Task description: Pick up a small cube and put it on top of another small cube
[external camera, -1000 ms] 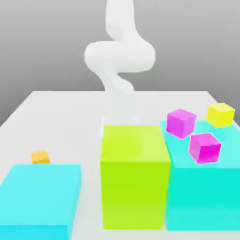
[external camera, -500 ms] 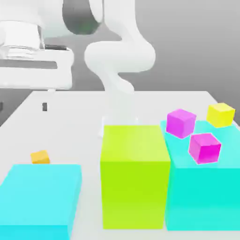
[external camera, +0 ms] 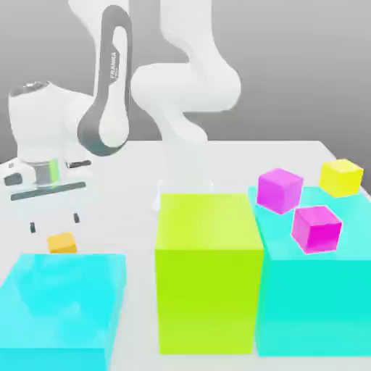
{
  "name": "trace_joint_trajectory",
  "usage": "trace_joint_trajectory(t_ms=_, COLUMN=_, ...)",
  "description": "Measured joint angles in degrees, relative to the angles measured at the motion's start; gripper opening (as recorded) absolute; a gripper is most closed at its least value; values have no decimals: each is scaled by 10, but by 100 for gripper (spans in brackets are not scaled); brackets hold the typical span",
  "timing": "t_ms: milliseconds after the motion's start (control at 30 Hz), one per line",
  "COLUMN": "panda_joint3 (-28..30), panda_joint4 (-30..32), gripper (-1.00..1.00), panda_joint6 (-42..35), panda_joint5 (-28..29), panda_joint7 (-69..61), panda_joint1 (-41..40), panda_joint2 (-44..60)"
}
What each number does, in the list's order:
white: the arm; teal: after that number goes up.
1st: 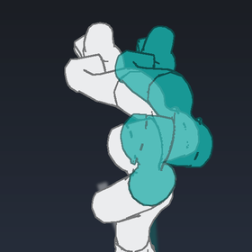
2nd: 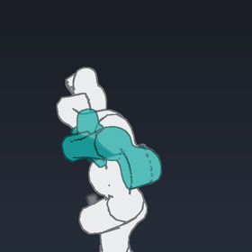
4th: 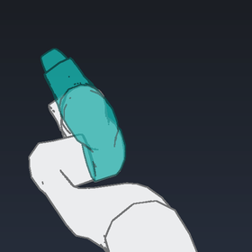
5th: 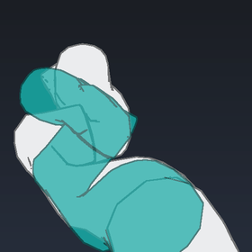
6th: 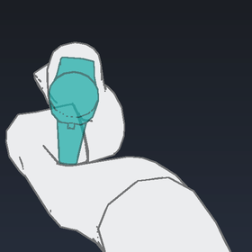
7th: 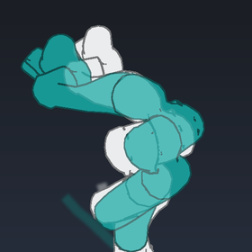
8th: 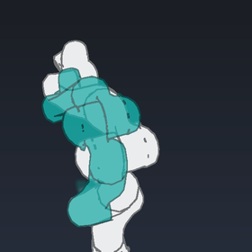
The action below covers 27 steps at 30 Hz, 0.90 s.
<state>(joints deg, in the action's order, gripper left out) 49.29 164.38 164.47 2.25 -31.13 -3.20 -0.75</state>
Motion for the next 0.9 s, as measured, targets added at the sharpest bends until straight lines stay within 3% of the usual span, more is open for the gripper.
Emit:
trace_joint_trajectory(t_ms=233, panda_joint3=-64, panda_joint4=-18, gripper=0, panda_joint6=27, panda_joint5=-160, panda_joint7=-119, panda_joint1=-26, panda_joint2=58)
trace_joint_trajectory(t_ms=667, panda_joint3=-317, panda_joint4=-46, gripper=0, panda_joint6=88, panda_joint5=-435, panda_joint7=-321, panda_joint1=-211, panda_joint2=162)
trace_joint_trajectory(t_ms=700, panda_joint3=-331, panda_joint4=-47, gripper=-100, panda_joint6=92, panda_joint5=-454, panda_joint7=-334, panda_joint1=-221, panda_joint2=169)
trace_joint_trajectory(t_ms=900, panda_joint3=-340, panda_joint4=-48, gripper=-100, panda_joint6=93, panda_joint5=-463, panda_joint7=-341, panda_joint1=-227, panda_joint2=172)
